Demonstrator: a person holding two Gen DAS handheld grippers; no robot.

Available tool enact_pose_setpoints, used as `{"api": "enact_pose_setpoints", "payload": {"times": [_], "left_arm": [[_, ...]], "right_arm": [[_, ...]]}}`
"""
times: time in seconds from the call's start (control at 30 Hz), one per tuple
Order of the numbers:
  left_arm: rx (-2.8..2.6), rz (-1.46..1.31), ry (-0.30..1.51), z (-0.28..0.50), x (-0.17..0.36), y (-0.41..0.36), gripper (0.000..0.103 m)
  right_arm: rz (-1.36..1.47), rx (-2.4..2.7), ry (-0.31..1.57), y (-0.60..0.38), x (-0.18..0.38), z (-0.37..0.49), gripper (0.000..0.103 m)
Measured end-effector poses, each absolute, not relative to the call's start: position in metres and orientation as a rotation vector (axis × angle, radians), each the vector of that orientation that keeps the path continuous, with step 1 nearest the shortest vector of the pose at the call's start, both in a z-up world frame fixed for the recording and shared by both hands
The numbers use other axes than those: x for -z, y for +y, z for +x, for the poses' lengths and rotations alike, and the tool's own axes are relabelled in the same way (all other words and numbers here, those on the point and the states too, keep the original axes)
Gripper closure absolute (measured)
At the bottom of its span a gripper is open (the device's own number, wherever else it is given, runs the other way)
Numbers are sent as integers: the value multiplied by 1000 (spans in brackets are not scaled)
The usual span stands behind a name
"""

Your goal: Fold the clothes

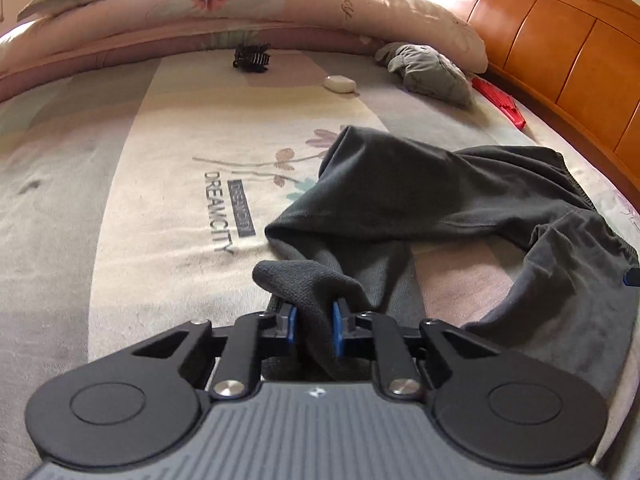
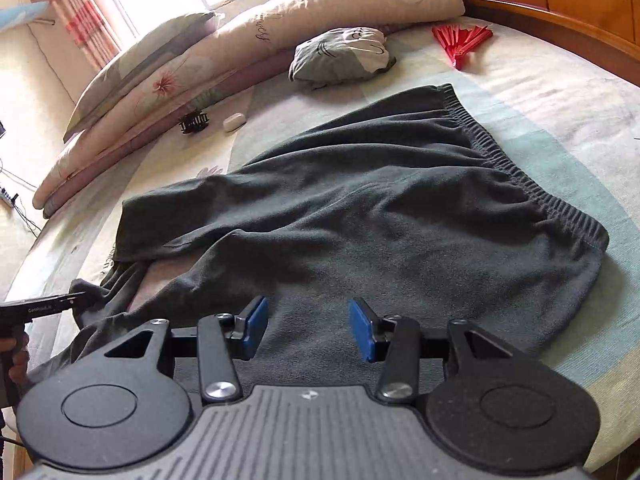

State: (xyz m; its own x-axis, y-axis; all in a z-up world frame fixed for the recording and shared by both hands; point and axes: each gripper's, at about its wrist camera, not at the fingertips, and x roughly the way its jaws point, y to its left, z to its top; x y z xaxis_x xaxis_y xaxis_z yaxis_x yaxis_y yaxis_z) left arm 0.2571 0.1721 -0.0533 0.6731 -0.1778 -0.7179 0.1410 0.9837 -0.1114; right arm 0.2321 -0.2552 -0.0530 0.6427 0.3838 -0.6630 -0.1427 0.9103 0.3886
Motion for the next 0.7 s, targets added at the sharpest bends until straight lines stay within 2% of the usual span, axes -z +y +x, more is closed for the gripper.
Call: {"api": "enact_pose_setpoints", "payload": {"times": [0.23,0.43,0.57,0.7], "left_arm": [[459,57,701,246,9,95,90],[627,137,799,229,39,28,90],[631,120,869,220,60,16,90],[614,88,878,208,57,24,90]], "right_arm": [[293,-325,807,-249,46,223,51],[322,-314,804,-262,45,212,51],[331,-304,793,-272,42,203,49],[340,-297,782,-279,40,196,45]]}}
